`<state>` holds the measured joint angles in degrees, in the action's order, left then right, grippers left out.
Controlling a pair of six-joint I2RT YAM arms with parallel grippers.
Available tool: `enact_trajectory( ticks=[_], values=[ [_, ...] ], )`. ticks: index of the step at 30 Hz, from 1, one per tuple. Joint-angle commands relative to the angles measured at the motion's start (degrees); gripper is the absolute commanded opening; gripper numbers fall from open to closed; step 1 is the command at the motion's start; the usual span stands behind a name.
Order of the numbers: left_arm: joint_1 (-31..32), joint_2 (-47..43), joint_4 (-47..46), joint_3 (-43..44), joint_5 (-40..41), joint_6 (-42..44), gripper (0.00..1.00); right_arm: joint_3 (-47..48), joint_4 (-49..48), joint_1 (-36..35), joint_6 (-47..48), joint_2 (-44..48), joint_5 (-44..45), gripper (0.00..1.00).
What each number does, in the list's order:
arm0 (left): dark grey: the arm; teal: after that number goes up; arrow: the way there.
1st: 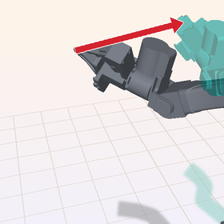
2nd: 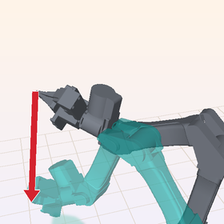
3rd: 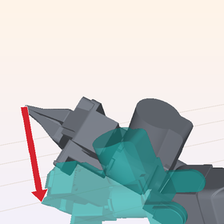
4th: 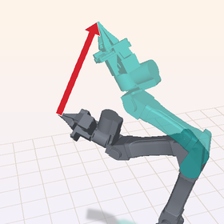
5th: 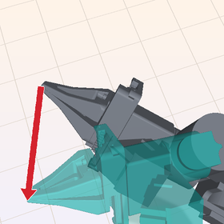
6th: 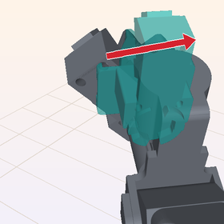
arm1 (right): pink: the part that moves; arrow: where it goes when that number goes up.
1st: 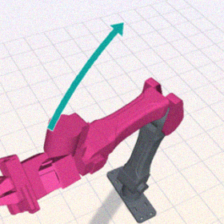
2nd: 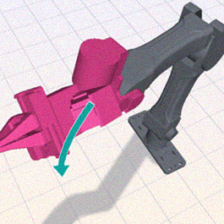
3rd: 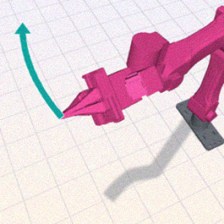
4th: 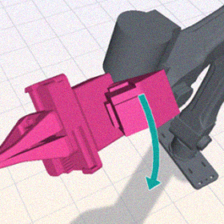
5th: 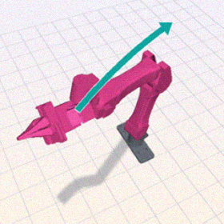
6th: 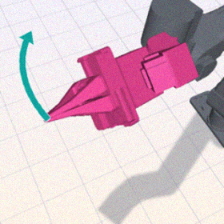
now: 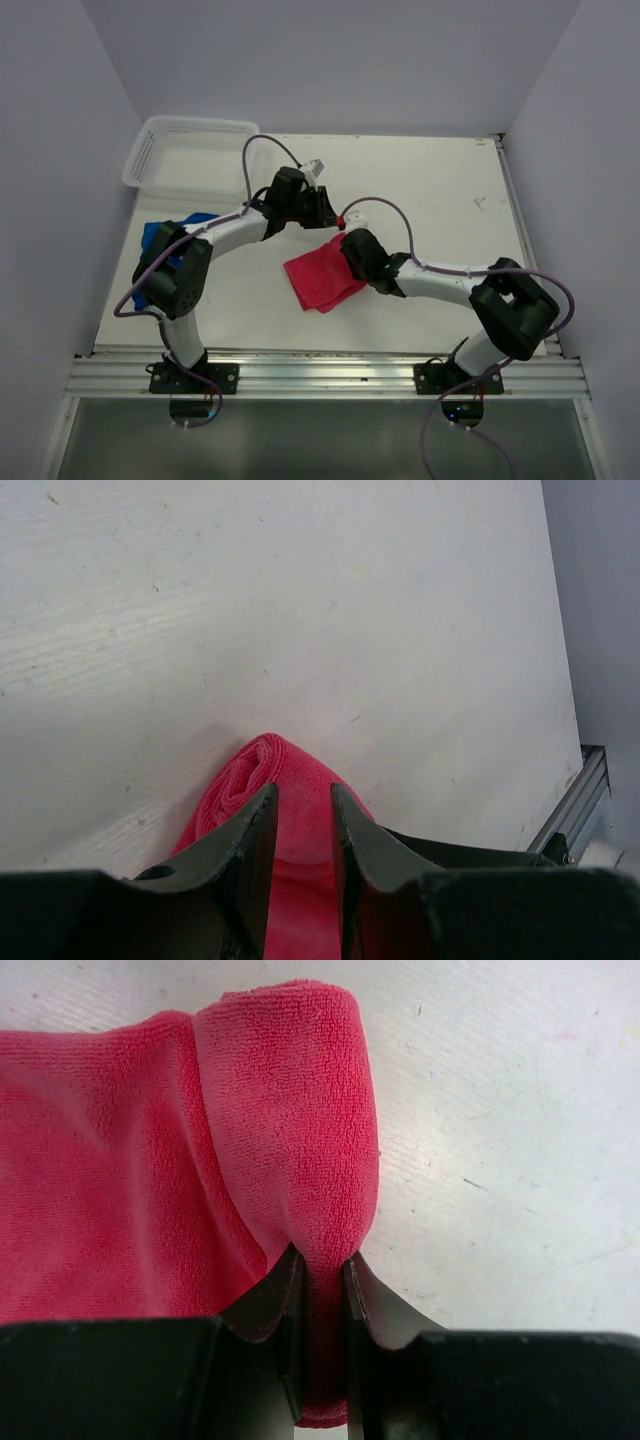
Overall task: Roll the towels
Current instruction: Roll the towel
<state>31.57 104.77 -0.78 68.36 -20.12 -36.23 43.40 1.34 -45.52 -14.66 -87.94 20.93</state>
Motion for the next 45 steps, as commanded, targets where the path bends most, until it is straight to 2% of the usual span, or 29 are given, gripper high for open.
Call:
enact_trajectory(
  ticks=[1, 9, 16, 23, 35, 45],
  values=[
    [-0.2, -2.6, -0.5, -0.2, -0.2, 0.4, 0.32, 4.1, 5.9, -3.4, 5.1, -3.3, 14.3, 0.1],
    [-0.2, -2.5, -1.2, -0.8, -1.3, -0.5, 0.32, 8.9, 9.0, -12.2, 8.4, -11.8, 29.6, 0.12],
    [-0.2, -2.6, -2.0, -1.2, -2.6, -1.2, 0.32, 13.6, 11.6, -19.6, 10.4, -19.7, 35.8, 0.14],
    [0.2, -3.8, -2.6, -3.3, -3.0, -1.4, 0.32, 19.8, 16.4, -22.4, 10.3, -27.7, 39.5, 0.15],
    [4.5, -3.5, -6.7, -7.5, -4.2, -2.3, 0.31, 21.1, 17.1, -22.5, 10.4, -31.4, 38.0, 0.15],
    [5.3, -3.5, -9.5, -8.8, -7.2, -4.2, 0.31, 21.5, 17.4, -22.5, 9.7, -32.8, 36.9, 0.17]
  ],
)
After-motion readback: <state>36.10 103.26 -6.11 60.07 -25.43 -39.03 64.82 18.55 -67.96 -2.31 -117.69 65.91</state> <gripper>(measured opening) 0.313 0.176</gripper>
